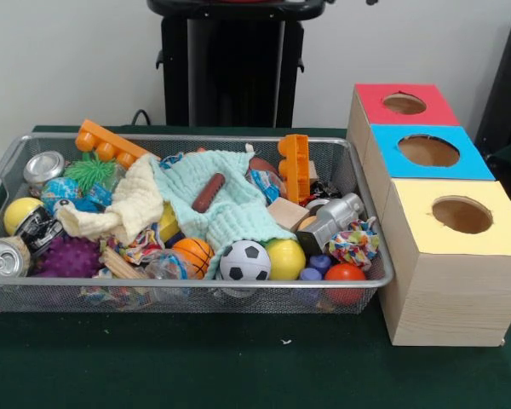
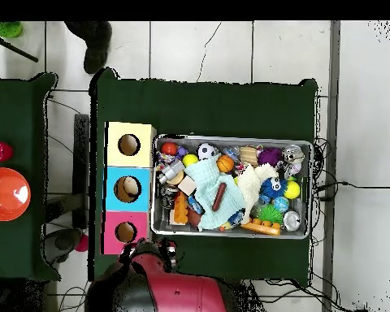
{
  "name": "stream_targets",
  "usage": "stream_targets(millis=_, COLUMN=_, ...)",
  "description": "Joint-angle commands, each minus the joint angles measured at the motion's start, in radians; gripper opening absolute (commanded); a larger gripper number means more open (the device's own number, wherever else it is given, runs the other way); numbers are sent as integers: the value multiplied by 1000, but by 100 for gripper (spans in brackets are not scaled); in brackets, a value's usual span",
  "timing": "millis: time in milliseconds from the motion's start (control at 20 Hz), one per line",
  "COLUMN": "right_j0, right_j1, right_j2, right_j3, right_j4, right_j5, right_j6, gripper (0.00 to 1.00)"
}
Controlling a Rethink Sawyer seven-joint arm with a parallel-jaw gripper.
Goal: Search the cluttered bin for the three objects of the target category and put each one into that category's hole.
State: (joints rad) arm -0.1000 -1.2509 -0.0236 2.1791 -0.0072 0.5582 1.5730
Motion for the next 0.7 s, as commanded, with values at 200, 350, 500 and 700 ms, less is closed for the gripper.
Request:
stream_targets(millis=200, right_j0=-219, right_j1=28, right_j2=78, right_j3=-26, right_j4=-33, right_j5=-118, right_j6=-50, gripper=100)
stream_targets(millis=350, right_j0=-265, right_j1=46, right_j2=105, right_j3=-33, right_j4=-56, right_j5=-158, right_j6=-54, gripper=100)
stream_targets(millis=500, right_j0=-300, right_j1=54, right_j2=127, right_j3=-37, right_j4=-89, right_j5=-196, right_j6=-63, gripper=100)
stream_targets(millis=700, right_j0=-327, right_j1=36, right_j2=136, right_j3=-75, right_j4=-96, right_j5=-149, right_j6=-65, gripper=100)
